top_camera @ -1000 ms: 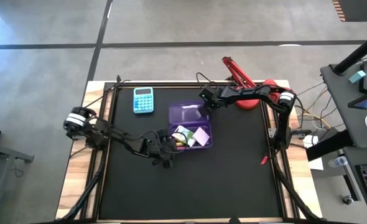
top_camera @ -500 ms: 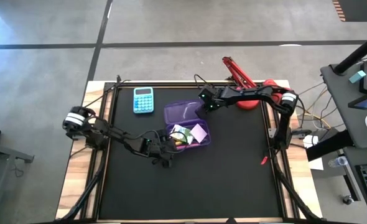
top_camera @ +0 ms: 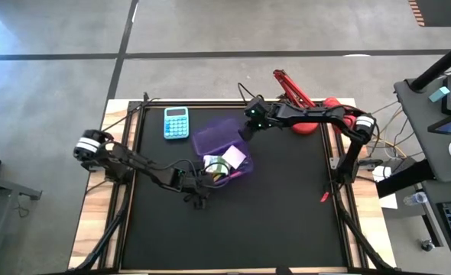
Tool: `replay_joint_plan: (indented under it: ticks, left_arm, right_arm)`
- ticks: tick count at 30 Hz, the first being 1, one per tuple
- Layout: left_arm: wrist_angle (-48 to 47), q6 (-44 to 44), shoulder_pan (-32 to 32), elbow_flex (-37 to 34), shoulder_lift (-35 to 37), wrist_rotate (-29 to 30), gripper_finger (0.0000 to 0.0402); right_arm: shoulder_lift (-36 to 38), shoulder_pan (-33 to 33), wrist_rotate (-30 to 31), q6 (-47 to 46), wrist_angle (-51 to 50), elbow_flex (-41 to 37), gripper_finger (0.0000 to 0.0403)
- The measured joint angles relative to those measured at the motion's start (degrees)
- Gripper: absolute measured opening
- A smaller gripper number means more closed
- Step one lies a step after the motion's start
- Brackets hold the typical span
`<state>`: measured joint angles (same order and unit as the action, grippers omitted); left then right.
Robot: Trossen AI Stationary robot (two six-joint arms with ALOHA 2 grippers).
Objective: Pack school essentials
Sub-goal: Close the violet supply box
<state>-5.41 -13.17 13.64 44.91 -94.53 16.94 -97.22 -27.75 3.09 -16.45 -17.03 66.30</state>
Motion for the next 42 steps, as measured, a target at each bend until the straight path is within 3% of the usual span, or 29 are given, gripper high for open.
replay_joint_plan:
  ticks: [10, 16, 21, 31, 34, 42]
  left_arm:
    - [-0.39, 0.02, 0.05, 0.02, 1.15, -1.96, 0.0205]
    - [-0.19, 0.29, 0.23, 0.02, 1.23, -5.73, 0.0205]
    - [0.0, 2.13, 0.36, 0.02, 1.26, -7.02, 0.0205]
    - [0.28, 6.53, 0.59, 0.07, 1.51, -7.87, 0.0205]
    - [0.29, 6.59, 0.69, 0.07, 1.55, -9.53, 0.0205]
    - [0.42, 9.26, 1.4, 0.07, 1.63, -15.01, 0.0205]
  right_arm:
    - [0.25, 0.0, 0.94, 0.02, -0.91, 0.0, 0.0111]
    - [0.13, 0.13, 0.72, 4.62, 6.48, 0.0, 0.0125]
    - [-1.26, 0.11, -6.27, 9.33, 13.11, 0.04, 0.0147]
    - [-4.67, -0.04, -8.84, 20.72, 18.76, 0.06, 0.0162]
    - [-6.63, -0.04, -11.61, 22.44, 21.08, 0.07, 0.0162]
    - [-10.71, -0.55, -12.22, 26.46, 21.72, 4.54, 0.0162]
